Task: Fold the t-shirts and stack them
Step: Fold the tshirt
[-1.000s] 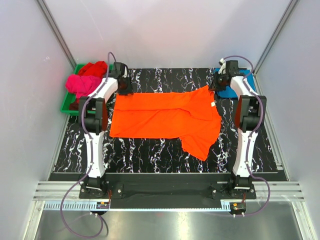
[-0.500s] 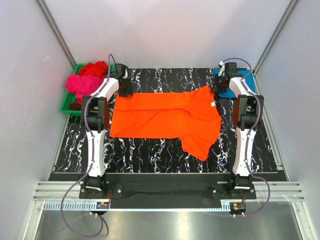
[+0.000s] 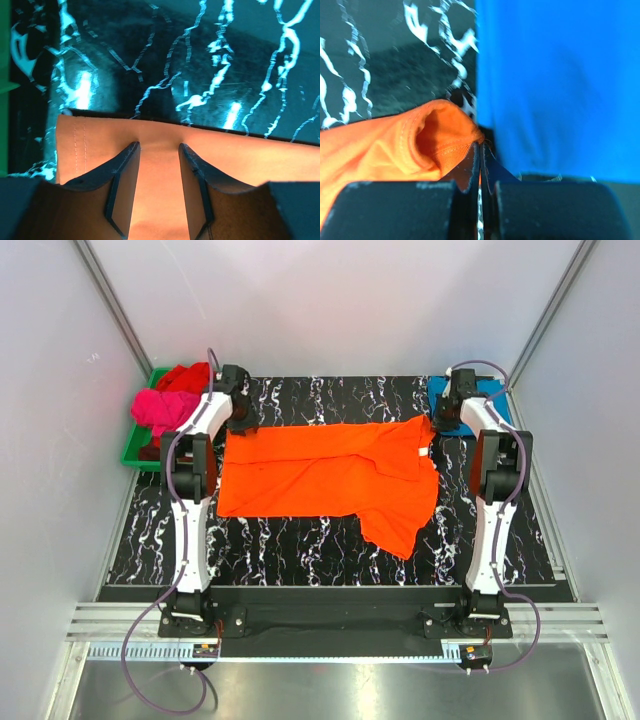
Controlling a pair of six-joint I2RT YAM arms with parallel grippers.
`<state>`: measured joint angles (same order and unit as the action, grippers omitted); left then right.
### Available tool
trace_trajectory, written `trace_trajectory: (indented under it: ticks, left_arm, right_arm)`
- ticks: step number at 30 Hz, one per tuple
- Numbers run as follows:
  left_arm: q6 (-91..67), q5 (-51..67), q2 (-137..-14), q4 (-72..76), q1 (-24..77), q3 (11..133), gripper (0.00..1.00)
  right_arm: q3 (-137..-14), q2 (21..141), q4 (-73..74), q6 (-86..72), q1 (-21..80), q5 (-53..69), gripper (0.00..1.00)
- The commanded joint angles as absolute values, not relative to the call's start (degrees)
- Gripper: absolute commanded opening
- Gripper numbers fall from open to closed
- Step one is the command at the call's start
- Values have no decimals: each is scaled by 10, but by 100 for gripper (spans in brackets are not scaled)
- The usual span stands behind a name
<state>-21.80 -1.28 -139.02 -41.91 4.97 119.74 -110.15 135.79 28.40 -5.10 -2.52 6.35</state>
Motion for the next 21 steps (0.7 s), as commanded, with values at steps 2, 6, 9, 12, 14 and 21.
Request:
trace_trajectory:
  ticks: [2,6,9,12,14,21]
  left_arm:
    - [-227,-47,-1412,-464,33,1211,43]
    - [-227,-47,-1412,-465,33,1212,43]
    - [-220,-28,-1408,-457,33,1215,43]
    - [-210,11,-1394,-443,33,1222,44]
    - [-214,36,-1381,-430,33,1222,45]
    - [-229,93,-1349,-396,40,1218,47]
  right_arm:
    - [-1065,1315,301,-76,-33,4,0]
    - [-1048,1307,303,-98,-36,-19,0]
    - [-1038,1297,273,-95,-36,46,0]
    - [-1063,1296,271,-93,-35,112,8]
    - [-1079,1292,272,-98,-36,133,19]
    - [-1098,1275,265,-112,-35,188,25]
